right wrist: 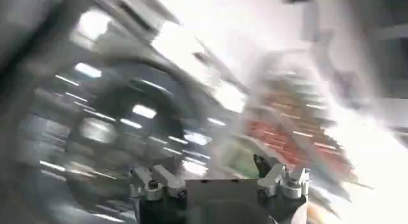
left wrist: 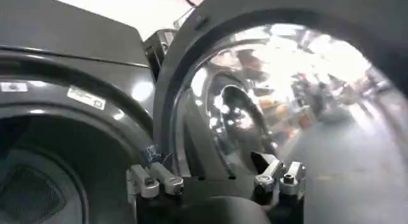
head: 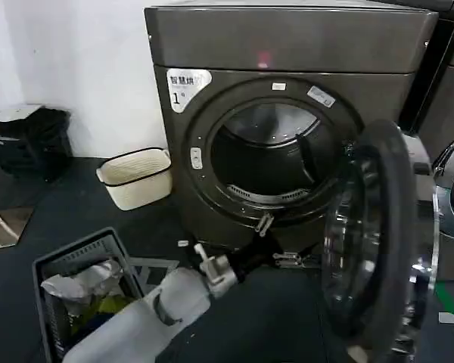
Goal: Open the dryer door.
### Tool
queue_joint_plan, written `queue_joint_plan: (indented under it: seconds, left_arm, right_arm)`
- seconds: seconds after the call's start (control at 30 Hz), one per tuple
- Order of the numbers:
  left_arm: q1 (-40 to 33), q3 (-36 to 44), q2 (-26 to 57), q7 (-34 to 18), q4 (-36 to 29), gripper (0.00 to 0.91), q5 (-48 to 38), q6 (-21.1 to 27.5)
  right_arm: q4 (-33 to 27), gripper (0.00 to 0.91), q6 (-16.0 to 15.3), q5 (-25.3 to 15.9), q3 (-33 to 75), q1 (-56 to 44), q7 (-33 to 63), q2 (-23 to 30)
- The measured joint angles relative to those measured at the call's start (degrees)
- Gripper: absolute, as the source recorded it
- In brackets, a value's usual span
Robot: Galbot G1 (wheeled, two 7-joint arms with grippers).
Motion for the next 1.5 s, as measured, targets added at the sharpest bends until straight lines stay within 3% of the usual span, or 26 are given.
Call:
queue_joint_plan:
  seconds: [0.4, 0.63, 1.5]
  left_arm:
    - [-2.8, 3.1, -8.0, -0.1, 6.5, 0.907, 1.3, -0.6]
    - [-4.9, 5.4, -12.0, -0.5, 11.0, 0.907, 2.1, -2.0]
    - [-13.0, 9.8, -26.7, -1.9, 28.5, 0.907, 4.0, -2.2]
  right_arm:
    - [-3.6, 0.907, -8.3, -8.5, 11.3, -1.8, 21.8, 8.4]
    - [-7.4, 0.907, -9.0, -13.8, 15.4, -2.9, 30.1, 11.1]
    - [-16.9, 0.907, -8.0, -19.0, 23.9, -5.9, 34.9, 11.1]
